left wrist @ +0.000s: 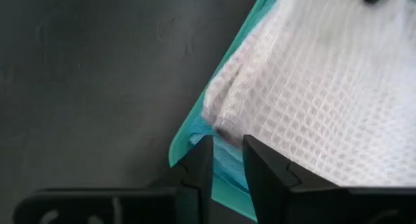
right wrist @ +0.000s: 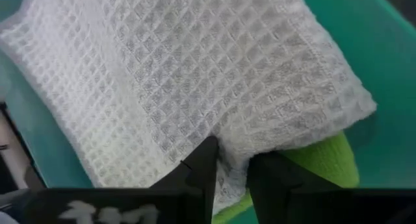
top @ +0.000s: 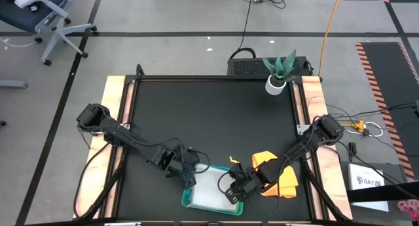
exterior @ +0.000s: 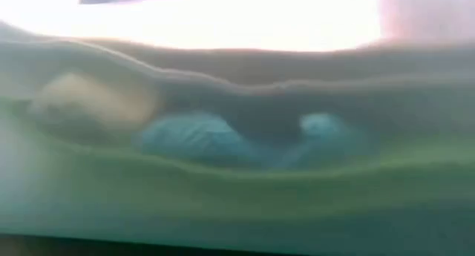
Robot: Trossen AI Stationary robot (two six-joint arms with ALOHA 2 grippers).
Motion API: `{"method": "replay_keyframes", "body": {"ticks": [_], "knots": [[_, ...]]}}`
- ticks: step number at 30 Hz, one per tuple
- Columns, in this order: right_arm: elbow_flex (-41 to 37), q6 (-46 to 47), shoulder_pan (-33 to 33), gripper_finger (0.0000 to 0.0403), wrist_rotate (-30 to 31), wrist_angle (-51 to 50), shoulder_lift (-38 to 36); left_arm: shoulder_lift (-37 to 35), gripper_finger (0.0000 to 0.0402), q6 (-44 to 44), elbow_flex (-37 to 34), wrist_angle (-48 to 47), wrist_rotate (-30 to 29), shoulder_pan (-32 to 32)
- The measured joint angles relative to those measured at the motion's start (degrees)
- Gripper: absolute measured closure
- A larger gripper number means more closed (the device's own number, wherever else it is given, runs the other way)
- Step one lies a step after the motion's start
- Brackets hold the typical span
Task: Fold microfiber towels
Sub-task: Put the folded gray microfiber cloth into the green transparent bin
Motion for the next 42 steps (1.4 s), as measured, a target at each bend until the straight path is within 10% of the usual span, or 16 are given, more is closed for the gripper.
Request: {"method": "replay_keyframes", "body": {"ticks": [25, 42], "knots": [[-0.04, -1.63, -4.55, 0.033, -2.39, -12.23, -13.47, 0.77, 0.0247, 4.18, 0.02, 1.16, 0.14, 2.59], [-0.04, -5.54, -5.39, 0.0336, -3.2, -4.63, -3.4, 5.36, 0.0247, 5.25, 0.02, 8.68, 0.2, 1.43]]}}
